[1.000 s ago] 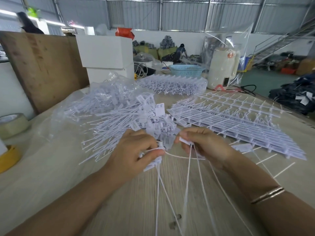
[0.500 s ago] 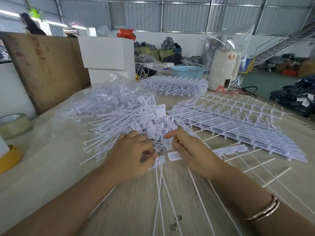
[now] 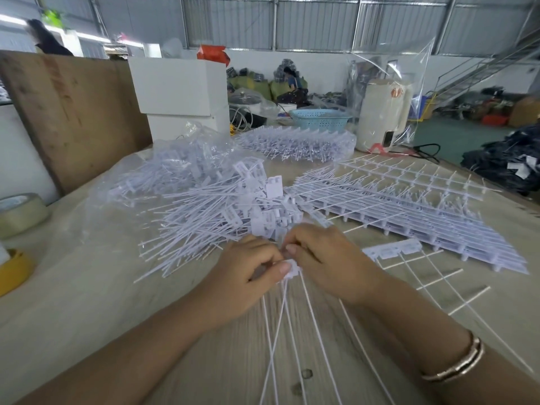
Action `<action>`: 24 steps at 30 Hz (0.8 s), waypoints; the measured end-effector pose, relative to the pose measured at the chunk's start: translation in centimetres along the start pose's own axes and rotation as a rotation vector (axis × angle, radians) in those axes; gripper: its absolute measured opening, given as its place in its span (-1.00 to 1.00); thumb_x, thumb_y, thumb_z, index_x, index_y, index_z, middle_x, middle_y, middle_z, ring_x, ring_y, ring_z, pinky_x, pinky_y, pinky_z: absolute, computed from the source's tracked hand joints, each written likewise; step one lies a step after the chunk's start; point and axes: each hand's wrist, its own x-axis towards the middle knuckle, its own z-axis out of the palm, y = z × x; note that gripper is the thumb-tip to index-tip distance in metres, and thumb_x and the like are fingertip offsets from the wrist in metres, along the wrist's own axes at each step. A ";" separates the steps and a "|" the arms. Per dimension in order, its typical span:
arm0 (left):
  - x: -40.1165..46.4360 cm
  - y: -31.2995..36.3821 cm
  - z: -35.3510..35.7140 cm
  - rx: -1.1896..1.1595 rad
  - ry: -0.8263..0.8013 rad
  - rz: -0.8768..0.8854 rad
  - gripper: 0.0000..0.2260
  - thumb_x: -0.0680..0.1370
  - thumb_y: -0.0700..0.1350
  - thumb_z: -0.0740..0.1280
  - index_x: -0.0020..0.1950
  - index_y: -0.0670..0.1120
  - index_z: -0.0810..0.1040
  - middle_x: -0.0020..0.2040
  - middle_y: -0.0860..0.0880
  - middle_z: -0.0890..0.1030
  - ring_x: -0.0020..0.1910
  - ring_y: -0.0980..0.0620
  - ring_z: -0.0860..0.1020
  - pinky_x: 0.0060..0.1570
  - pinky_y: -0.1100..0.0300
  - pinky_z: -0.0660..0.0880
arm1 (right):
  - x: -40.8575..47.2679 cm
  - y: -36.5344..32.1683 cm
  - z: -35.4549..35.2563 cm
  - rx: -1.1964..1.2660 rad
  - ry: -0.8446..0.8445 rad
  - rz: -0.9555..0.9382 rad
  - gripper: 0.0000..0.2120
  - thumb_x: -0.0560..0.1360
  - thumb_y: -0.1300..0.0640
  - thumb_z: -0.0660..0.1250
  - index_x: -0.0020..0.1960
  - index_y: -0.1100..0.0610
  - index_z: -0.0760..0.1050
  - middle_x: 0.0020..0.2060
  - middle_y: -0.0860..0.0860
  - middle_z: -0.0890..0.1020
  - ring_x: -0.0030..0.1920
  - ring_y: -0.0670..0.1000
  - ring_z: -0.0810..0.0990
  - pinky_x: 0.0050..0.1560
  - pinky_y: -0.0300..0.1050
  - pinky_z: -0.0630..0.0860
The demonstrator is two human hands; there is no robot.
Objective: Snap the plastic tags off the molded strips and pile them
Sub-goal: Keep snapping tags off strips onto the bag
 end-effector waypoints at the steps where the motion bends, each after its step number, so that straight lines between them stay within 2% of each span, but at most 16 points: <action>1: 0.0 0.0 -0.1 -0.020 0.015 -0.010 -0.80 0.50 0.11 0.18 -0.31 0.10 0.39 -0.37 0.18 0.41 -0.27 0.20 0.40 -0.19 0.36 0.26 | -0.1 0.2 -0.5 -0.049 -0.067 0.028 -0.70 0.62 0.03 0.10 -0.28 -0.06 0.38 -0.38 -0.20 0.43 -0.29 -0.23 0.41 -0.01 -0.11 0.32; 3: 0.0 0.0 -0.3 -0.036 0.034 -0.022 -0.82 0.50 0.09 0.16 -0.31 0.19 0.33 -0.37 0.20 0.43 -0.26 0.23 0.40 -0.22 0.41 0.23 | -0.4 0.5 -1.2 0.100 -0.193 0.111 -0.63 0.61 -0.03 0.12 -0.36 -0.03 0.40 -0.48 -0.20 0.47 -0.36 -0.24 0.44 -0.09 -0.21 0.31; 5: -0.1 -0.1 -0.3 -0.038 0.024 -0.027 -0.82 0.49 0.09 0.15 -0.32 0.20 0.31 -0.36 0.20 0.43 -0.26 0.25 0.39 -0.22 0.39 0.21 | -0.6 0.5 -1.5 0.300 -0.213 0.130 -0.65 0.58 0.03 0.20 -0.33 0.13 0.48 -0.48 -0.20 0.53 -0.37 -0.09 0.50 -0.22 -0.19 0.37; 7: -0.1 -0.3 -0.1 -0.035 -0.011 -0.031 -0.80 0.50 0.13 0.16 -0.32 0.15 0.35 -0.39 0.16 0.40 -0.27 0.23 0.38 -0.20 0.28 0.21 | -0.5 0.3 -1.3 0.334 -0.184 0.098 -0.67 0.57 0.07 0.23 -0.37 0.07 0.46 -0.47 -0.17 0.54 -0.34 0.14 0.51 -0.28 -0.06 0.39; 8: -0.2 -0.4 -0.1 -0.024 -0.022 -0.021 -0.77 0.50 0.14 0.17 -0.32 0.09 0.38 -0.40 0.15 0.38 -0.29 0.22 0.38 -0.20 0.24 0.22 | -0.4 0.2 -1.0 0.327 -0.184 0.075 -0.67 0.57 0.08 0.23 -0.37 -0.01 0.44 -0.47 -0.15 0.53 -0.35 0.15 0.50 -0.28 -0.05 0.39; 10: -0.2 -0.4 -0.1 0.011 -0.021 0.019 -0.76 0.50 0.13 0.22 -0.31 0.06 0.37 -0.42 0.16 0.36 -0.31 0.24 0.37 -0.23 0.20 0.22 | -0.3 0.1 -0.5 0.327 -0.211 0.049 -0.67 0.58 0.10 0.22 -0.36 -0.06 0.42 -0.46 -0.12 0.51 -0.37 0.09 0.45 -0.29 -0.09 0.34; 12: 0.1 -0.3 -0.4 0.011 0.007 0.048 -0.80 0.48 0.11 0.26 -0.30 0.07 0.42 -0.43 0.21 0.36 -0.32 0.27 0.37 -0.24 0.23 0.25 | -0.2 0.1 -0.2 0.398 -0.231 0.062 -0.69 0.58 0.08 0.21 -0.34 -0.03 0.44 -0.44 -0.02 0.48 -0.38 0.03 0.41 -0.29 -0.13 0.32; 14: 0.3 -0.3 -0.7 0.025 0.067 0.089 -0.77 0.47 0.10 0.28 -0.31 -0.01 0.51 -0.42 0.25 0.34 -0.34 0.31 0.34 -0.26 0.25 0.26 | -0.2 0.2 -0.1 0.550 -0.231 0.078 -0.70 0.57 0.03 0.19 -0.33 0.02 0.46 -0.45 -0.07 0.47 -0.40 -0.08 0.40 -0.29 -0.24 0.33; 17: 0.5 0.0 -1.0 0.121 0.148 0.158 -0.72 0.47 0.08 0.29 -0.32 -0.09 0.54 -0.36 0.26 0.32 -0.32 0.24 0.29 -0.24 0.18 0.25 | -0.2 0.3 -0.1 0.719 -0.227 0.069 -0.67 0.57 0.02 0.18 -0.34 0.03 0.49 -0.51 -0.16 0.47 -0.44 -0.19 0.39 -0.32 -0.39 0.31; 24: 0.5 0.4 -1.3 0.246 0.280 0.257 -0.71 0.50 0.03 0.28 -0.29 -0.14 0.61 -0.35 0.02 0.55 -0.26 0.08 0.40 -0.22 0.06 0.32 | 0.0 0.3 0.1 0.844 -0.179 0.078 -0.65 0.52 -0.07 0.16 -0.37 -0.02 0.54 -0.53 -0.10 0.42 -0.46 -0.13 0.35 -0.36 -0.32 0.26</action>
